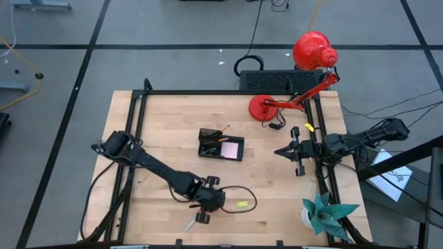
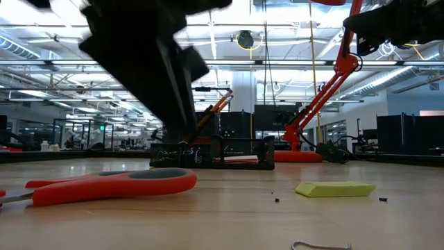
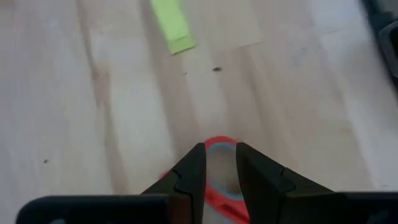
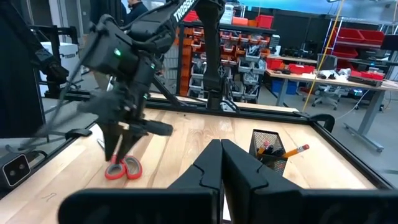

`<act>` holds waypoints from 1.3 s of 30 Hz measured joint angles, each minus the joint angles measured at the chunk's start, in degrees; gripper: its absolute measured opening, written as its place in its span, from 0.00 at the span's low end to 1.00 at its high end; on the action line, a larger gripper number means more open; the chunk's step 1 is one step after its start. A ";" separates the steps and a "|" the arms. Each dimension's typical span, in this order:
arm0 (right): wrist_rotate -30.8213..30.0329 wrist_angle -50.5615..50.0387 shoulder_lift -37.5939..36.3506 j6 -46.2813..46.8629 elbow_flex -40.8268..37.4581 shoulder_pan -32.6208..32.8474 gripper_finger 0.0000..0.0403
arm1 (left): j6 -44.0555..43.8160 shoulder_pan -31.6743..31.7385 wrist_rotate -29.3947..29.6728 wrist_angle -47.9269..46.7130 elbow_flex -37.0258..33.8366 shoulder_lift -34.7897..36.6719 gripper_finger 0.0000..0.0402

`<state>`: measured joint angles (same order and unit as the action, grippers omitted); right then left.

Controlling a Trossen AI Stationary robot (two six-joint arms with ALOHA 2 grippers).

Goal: Pick and place office supplies into organizer
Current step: Put the red scissors into the black desk organizer

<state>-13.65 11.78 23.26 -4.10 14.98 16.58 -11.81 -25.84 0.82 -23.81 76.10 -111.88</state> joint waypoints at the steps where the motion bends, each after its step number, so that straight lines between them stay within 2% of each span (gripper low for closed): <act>1: 0.00 0.02 0.09 0.00 0.00 0.00 0.00 | 0.37 -0.08 -0.17 -0.36 0.68 -0.14 0.23; 12: -0.02 -0.01 1.03 0.24 0.00 0.00 0.00 | 3.05 1.85 -0.28 -2.47 1.40 -0.46 0.25; 17: -0.02 0.07 1.10 0.24 0.00 0.00 0.00 | 7.48 1.97 0.30 -1.74 1.40 -0.46 0.41; 21: -0.02 0.12 1.10 0.42 0.00 0.00 0.00 | 7.67 1.87 0.35 0.90 1.29 -0.50 0.56; 24: -0.02 0.16 1.10 0.42 0.00 0.00 0.00 | 8.06 1.87 0.23 3.73 1.22 -2.03 0.62; 29: -0.02 0.16 1.19 0.37 0.00 0.00 0.00 | 9.95 1.80 -1.75 2.70 1.11 -5.37 0.63; 39: -0.15 0.12 1.19 -0.21 0.00 0.00 0.00 | 10.05 2.66 -1.34 1.52 2.93 -5.55 0.64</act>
<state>-13.80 11.90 24.45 -4.31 14.98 16.58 -1.76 -23.18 -0.53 -22.28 79.03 -117.43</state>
